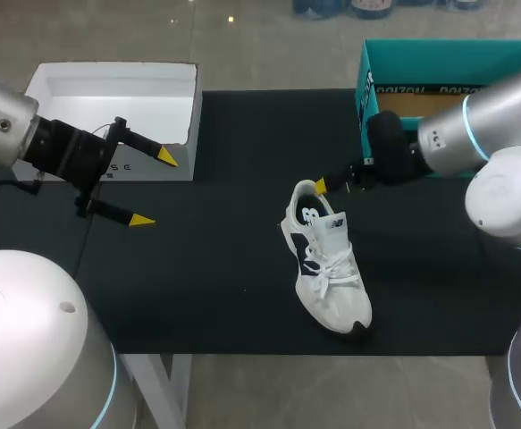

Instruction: Take the shoe out of the shoebox, open the shoe tongue, remove and reinsert the insole, then place the shoe into the shoebox

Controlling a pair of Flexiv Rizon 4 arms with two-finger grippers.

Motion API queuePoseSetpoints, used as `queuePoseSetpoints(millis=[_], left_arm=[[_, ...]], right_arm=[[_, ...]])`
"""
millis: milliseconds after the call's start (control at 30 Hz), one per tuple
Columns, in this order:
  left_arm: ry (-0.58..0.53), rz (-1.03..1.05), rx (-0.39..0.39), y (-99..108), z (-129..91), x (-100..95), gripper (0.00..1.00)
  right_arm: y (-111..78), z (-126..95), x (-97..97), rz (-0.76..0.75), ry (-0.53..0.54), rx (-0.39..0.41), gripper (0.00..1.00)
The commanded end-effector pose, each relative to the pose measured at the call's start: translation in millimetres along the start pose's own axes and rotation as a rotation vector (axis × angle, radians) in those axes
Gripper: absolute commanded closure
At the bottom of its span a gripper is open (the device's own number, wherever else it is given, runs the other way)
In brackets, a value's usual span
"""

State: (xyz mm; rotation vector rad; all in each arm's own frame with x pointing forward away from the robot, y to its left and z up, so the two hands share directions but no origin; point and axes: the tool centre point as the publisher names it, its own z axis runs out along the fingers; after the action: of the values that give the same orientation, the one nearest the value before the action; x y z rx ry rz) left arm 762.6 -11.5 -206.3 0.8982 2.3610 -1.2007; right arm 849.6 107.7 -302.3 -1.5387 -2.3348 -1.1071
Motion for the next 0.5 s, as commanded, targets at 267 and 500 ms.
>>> queuePoseSetpoints(millis=[267, 500], left_arm=[[0.003, -0.001, -0.003, -0.6, -0.4, -0.1, 0.0], [0.003, -0.001, -0.003, -0.6, -0.4, -0.1, 0.0]], right_arm=[[5.0, -2.0, 5.1, 0.003, -0.185, 0.025, 0.0], [8.6, -4.4, 10.4, -0.018, -0.284, 0.071, 0.0]])
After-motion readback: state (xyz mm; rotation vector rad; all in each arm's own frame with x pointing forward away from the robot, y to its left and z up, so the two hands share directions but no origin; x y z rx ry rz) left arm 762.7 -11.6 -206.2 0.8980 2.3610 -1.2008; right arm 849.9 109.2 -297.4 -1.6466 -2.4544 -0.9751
